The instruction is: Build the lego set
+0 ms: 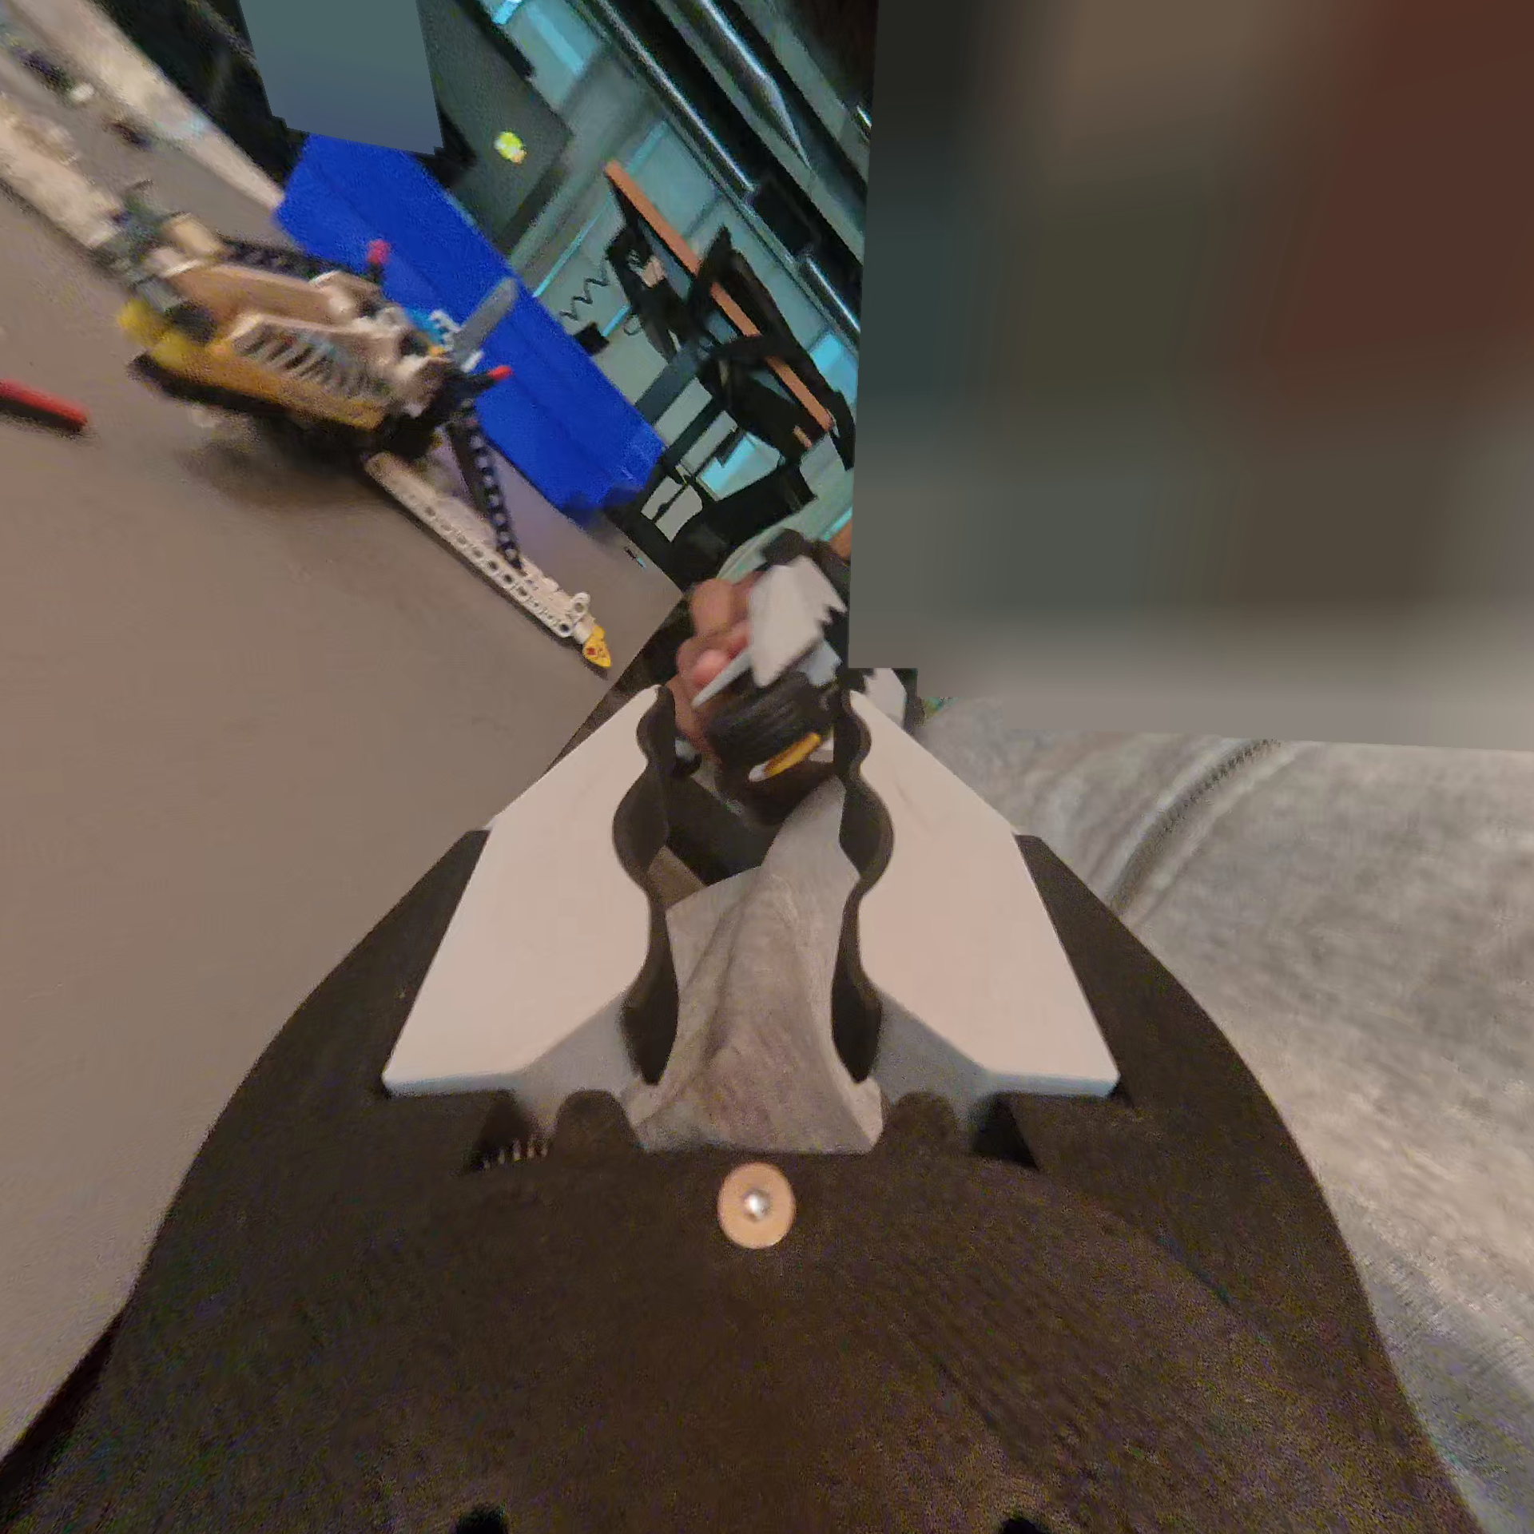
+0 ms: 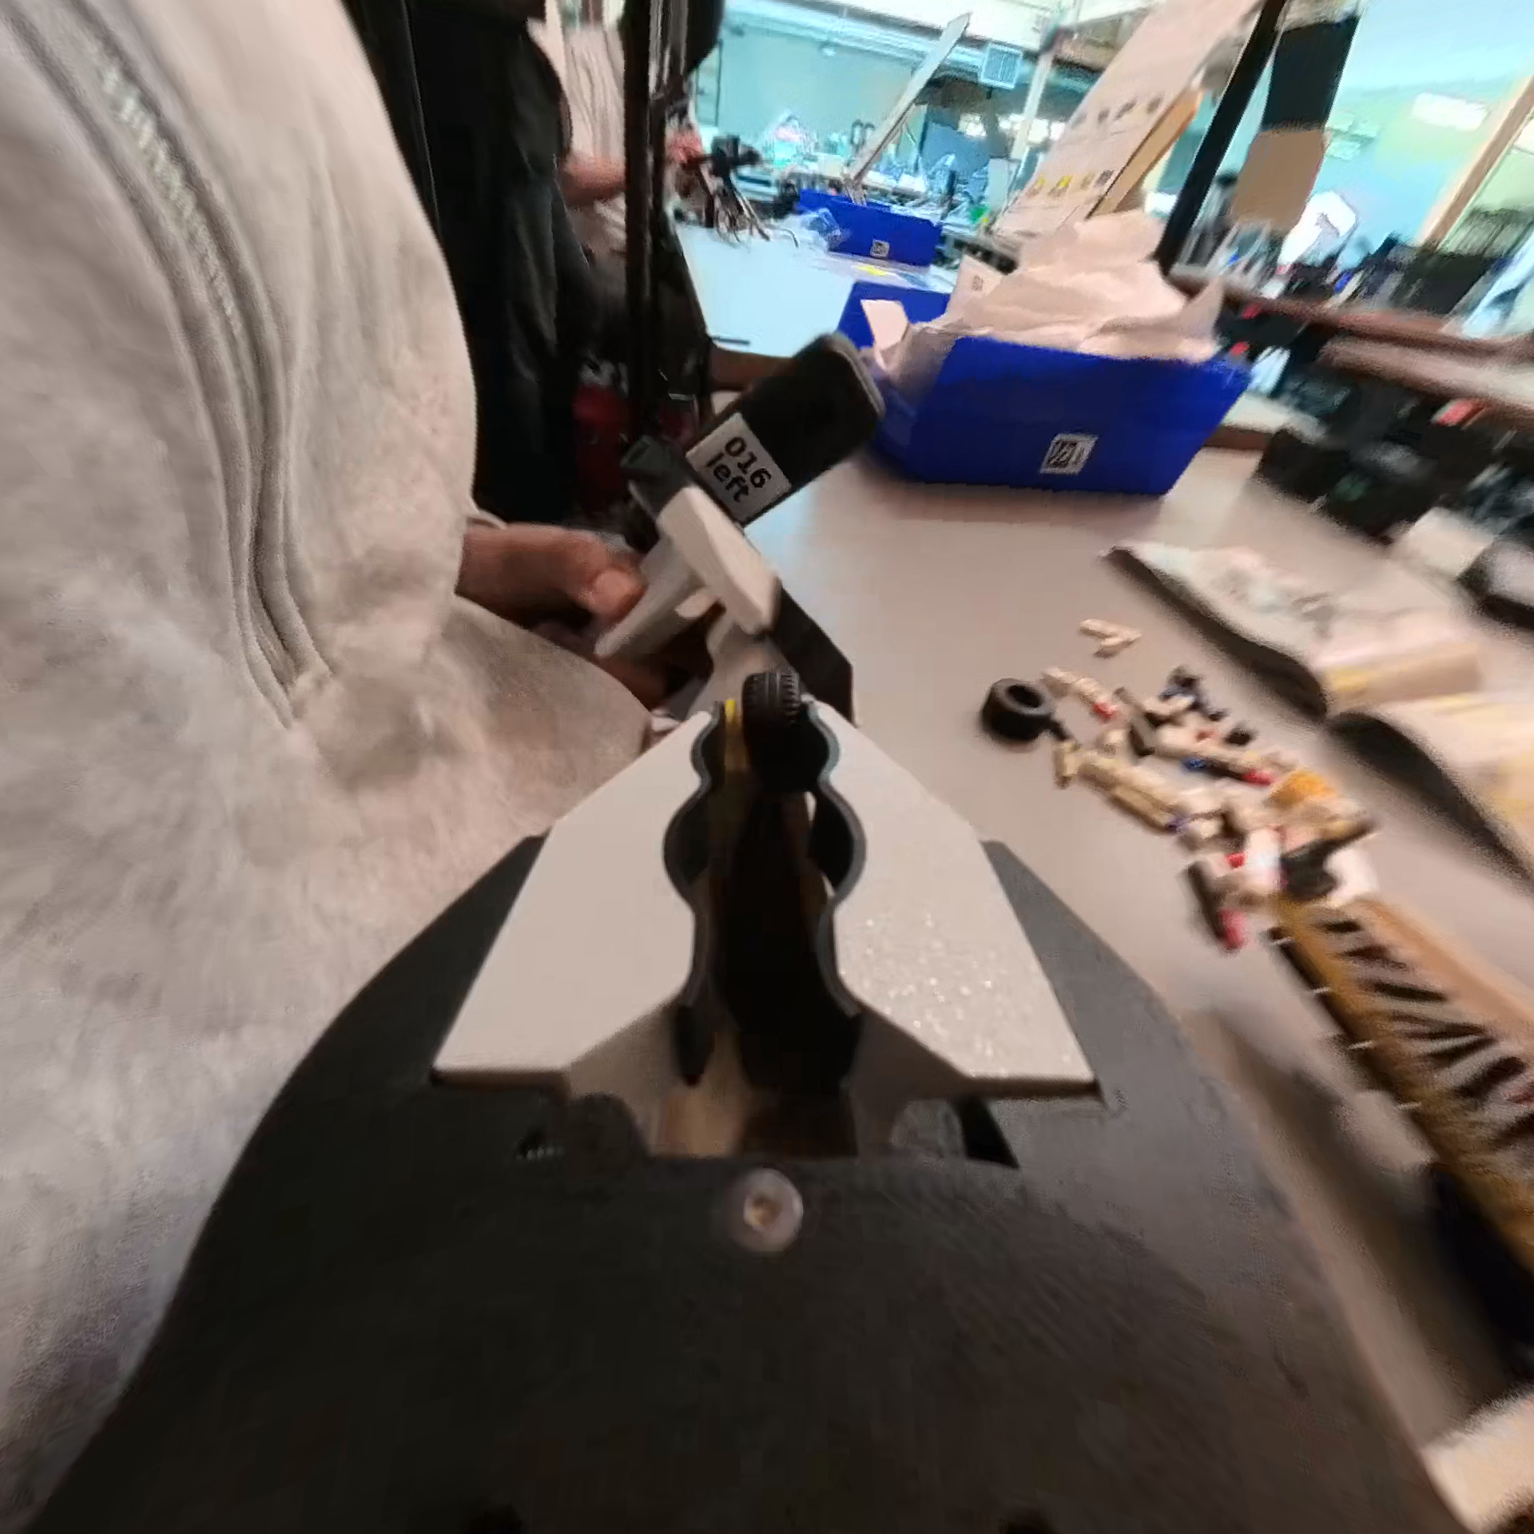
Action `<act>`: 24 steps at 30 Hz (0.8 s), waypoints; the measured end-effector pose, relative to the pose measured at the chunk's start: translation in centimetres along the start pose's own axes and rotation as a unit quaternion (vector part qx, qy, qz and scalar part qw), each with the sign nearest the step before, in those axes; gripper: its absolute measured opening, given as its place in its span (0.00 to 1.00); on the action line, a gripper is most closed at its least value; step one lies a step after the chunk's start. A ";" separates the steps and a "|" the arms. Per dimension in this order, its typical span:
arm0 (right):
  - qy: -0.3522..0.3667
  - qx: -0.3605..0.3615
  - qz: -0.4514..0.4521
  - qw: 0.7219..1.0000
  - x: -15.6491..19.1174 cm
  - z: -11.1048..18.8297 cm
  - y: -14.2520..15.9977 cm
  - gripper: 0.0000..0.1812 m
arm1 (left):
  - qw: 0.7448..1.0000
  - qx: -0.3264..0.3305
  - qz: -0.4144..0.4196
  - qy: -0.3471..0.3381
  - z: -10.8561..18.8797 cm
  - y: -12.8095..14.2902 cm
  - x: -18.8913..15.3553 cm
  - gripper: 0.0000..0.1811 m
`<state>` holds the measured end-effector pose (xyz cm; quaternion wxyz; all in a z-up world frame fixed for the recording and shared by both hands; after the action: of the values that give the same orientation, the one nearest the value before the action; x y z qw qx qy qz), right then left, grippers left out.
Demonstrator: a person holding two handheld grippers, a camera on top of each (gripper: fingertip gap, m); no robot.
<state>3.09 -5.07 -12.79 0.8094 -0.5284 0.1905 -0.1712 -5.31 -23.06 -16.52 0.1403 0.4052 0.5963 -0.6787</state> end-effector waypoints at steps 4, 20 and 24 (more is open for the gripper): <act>0.083 0.009 0.168 0.982 1.0 0.4 -1.0 0.09 | 0.988 -0.004 0.140 0.067 0.1 0.2 1.3 0.21; 0.143 0.051 0.389 0.909 2.1 0.2 -2.2 0.10 | 0.945 0.013 0.240 0.220 -1.9 0.3 0.8 0.17; 0.136 0.056 0.409 0.901 2.0 0.3 -2.2 0.10 | 0.945 0.016 0.249 0.211 -1.9 0.3 0.8 0.16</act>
<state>4.83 -6.68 -10.92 0.8026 -0.3299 0.4879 0.0940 -4.92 -21.18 -17.19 0.1694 0.6766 0.4816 -0.5307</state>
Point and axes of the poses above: each gripper's, where its closed fingertips meet, z back along the fingers, y out of its underside, x = y × z across the jaws, the point moved 10 cm from there along z, back along the fingers, and after that the axes turned 12 degrees about x, right-handed, at the moved point
